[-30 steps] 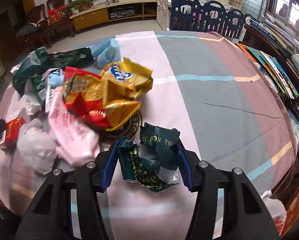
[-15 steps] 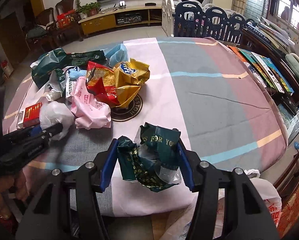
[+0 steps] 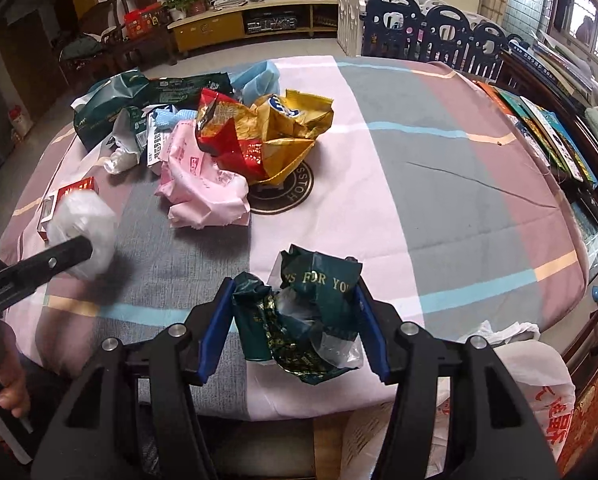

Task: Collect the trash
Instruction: 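Lift the white bag with the left gripper while the right gripper lifts the green wrapper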

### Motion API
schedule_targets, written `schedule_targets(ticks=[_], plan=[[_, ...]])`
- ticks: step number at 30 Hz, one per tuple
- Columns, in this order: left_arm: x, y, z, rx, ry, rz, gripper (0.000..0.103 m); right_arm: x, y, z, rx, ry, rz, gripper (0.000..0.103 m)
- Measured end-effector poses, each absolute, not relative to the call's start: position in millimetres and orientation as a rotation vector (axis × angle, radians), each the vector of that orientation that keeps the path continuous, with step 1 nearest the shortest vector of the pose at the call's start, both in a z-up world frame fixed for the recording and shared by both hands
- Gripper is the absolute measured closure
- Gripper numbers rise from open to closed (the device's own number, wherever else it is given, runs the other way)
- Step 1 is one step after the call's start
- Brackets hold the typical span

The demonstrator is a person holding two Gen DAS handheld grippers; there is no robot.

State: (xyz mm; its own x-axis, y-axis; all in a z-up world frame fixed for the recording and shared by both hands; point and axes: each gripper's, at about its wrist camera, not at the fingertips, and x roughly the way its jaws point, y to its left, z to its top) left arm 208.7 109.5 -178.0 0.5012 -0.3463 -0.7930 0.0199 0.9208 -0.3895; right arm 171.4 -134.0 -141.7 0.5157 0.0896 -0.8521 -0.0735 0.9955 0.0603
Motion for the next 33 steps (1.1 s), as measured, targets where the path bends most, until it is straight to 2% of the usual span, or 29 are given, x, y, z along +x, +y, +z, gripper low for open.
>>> schedule_targets(ticks=[2, 8, 10, 14, 27, 29, 31, 33], plan=[[209, 117, -185, -0.403, 1.077, -0.273, 0.017, 172, -134, -143, 0.018, 1.033, 0.095, 0.046], [212, 143, -187, -0.575, 1.009, -0.185, 0.02, 172, -135, -143, 0.021, 1.035, 0.095, 0.046], [216, 133, -184, -0.5, 0.986, -0.173, 0.034, 172, -134, -143, 0.02, 1.036, 0.097, 0.046], [221, 104, -188, -0.348, 1.013, -0.19, 0.047, 170, -131, -143, 0.013, 1.037, 0.101, 0.046], [217, 87, -201, -0.313, 1.108, -0.258, 0.047, 165, -121, -152, -0.015, 1.059, 0.111, 0.045], [216, 87, -200, -0.308, 1.102, -0.257, 0.052, 165, -122, -153, -0.013, 1.061, 0.11, 0.045], [216, 86, -198, -0.313, 1.093, -0.269, 0.063, 165, -122, -154, -0.014, 1.063, 0.108, 0.045], [216, 86, -197, -0.311, 1.088, -0.266, 0.069, 165, -121, -156, -0.021, 1.062, 0.105, 0.045]])
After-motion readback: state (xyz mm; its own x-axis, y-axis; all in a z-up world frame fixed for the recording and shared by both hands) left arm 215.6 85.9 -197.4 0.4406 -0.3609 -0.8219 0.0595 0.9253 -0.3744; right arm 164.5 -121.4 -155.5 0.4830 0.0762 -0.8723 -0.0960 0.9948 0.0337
